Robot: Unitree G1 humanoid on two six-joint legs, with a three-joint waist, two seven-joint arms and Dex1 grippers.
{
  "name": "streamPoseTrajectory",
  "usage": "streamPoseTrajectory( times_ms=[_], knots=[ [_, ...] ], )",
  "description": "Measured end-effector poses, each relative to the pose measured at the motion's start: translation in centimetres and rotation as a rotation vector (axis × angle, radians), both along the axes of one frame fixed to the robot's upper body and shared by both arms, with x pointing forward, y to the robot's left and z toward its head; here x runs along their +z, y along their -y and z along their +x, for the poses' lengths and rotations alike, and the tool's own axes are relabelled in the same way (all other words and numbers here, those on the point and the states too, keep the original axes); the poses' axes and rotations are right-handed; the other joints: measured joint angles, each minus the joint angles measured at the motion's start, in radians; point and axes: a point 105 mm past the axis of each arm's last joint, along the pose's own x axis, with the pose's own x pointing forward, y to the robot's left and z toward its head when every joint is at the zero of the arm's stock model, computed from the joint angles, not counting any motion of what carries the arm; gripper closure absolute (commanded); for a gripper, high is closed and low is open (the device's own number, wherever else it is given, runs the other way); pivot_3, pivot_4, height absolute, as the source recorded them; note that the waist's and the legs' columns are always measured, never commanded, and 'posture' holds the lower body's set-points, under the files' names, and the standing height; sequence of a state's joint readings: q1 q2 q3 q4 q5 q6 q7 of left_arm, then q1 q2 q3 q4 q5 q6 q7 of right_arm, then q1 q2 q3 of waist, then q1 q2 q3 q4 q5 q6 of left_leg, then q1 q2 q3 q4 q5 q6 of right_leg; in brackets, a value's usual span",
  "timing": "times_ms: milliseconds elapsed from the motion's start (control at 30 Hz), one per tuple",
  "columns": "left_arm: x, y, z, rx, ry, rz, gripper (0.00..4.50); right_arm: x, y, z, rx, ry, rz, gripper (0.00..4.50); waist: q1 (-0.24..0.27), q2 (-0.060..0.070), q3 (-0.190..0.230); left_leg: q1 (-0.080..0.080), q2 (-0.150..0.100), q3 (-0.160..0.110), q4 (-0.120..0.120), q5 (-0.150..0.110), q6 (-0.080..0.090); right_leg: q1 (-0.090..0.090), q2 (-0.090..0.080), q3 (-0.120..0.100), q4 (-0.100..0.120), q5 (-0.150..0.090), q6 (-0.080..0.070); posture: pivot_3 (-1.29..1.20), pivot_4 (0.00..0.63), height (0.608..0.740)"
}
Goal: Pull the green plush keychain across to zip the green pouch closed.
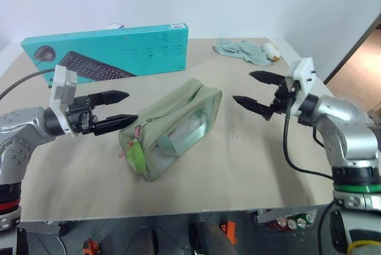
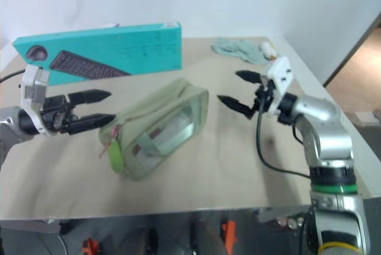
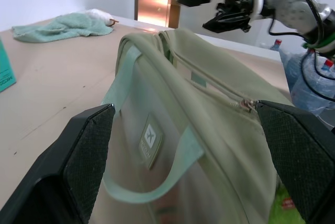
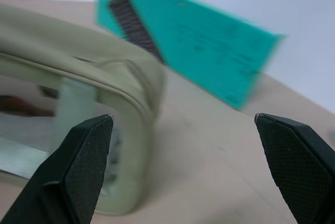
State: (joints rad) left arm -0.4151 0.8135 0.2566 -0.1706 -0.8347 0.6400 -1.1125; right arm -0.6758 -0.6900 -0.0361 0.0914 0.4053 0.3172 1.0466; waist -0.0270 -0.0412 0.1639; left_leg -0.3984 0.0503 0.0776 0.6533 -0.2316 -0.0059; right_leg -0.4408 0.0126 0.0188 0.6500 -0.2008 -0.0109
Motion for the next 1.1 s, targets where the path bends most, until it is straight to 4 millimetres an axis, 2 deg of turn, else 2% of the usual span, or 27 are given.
streamPoseTrajectory(
  times_ms=[200,367,533,567,633,667,933,1100],
  knots=[
    [0.3,1.3,0.3,-0.022,0.014,-0.013,0.05,-1.6,-2.6,0.6,0.145,-0.072,-0.077,0.0,0.004,0.0,0.0,-0.004,0.0,-0.001,0.0,0.0,0.0,-0.003,-0.001,0.0,0.0,-0.001,0.0,0.0,0.15,0.74],
    [-0.2,1.8,0.4,-0.029,0.005,-0.01,0.0,-1.6,-3.6,0.8,0.193,-0.084,-0.071,1.46,0.006,0.0,0.0,-0.004,0.0,-0.001,0.001,0.0,0.0,-0.003,-0.001,0.0,0.0,-0.001,0.001,0.0,0.15,0.74],
    [-0.3,1.7,0.6,-0.016,0.01,0.001,0.0,-1.3,-3.7,1.0,0.203,-0.091,-0.059,3.22,0.005,0.0,0.0,-0.004,0.0,-0.001,0.001,0.0,0.0,-0.003,-0.001,0.0,0.0,0.0,0.001,0.0,0.15,0.74],
    [-0.2,1.7,0.6,-0.015,0.013,0.001,0.0,-1.2,-3.8,1.0,0.206,-0.093,-0.057,3.69,0.005,0.0,0.0,-0.004,0.0,-0.001,0.001,0.0,0.0,-0.003,0.0,0.0,0.0,0.0,0.001,0.0,0.15,0.74],
    [0.0,1.8,0.7,-0.016,0.022,0.001,0.0,-1.3,-3.9,0.9,0.213,-0.098,-0.054,4.29,0.005,0.0,0.0,-0.004,0.001,-0.001,0.001,0.0,0.0,-0.003,0.0,0.0,0.0,0.0,0.0,0.0,0.15,0.74],
    [0.0,1.9,0.7,-0.015,0.024,0.002,0.0,-1.4,-4.0,0.9,0.216,-0.1,-0.054,4.41,0.005,0.0,0.0,-0.004,0.001,-0.001,0.001,0.0,0.0,-0.003,0.0,0.0,0.0,0.0,0.0,0.0,0.15,0.74],
    [0.2,1.8,1.1,-0.008,0.03,0.006,0.0,-1.2,-4.3,0.6,0.221,-0.099,-0.051,4.41,0.005,0.0,0.0,-0.004,0.001,-0.001,0.001,0.0,0.0,-0.003,0.0,0.0,0.001,0.0,0.0,0.0,0.15,0.74],
    [0.5,1.5,1.6,0.011,0.043,0.004,0.0,-1.2,-3.4,-0.3,0.186,-0.102,-0.037,4.41,0.006,0.0,0.0,-0.004,0.001,-0.001,0.001,0.0,0.0,-0.003,0.0,-0.001,0.001,0.0,0.0,0.0,0.15,0.74]
  ],
)
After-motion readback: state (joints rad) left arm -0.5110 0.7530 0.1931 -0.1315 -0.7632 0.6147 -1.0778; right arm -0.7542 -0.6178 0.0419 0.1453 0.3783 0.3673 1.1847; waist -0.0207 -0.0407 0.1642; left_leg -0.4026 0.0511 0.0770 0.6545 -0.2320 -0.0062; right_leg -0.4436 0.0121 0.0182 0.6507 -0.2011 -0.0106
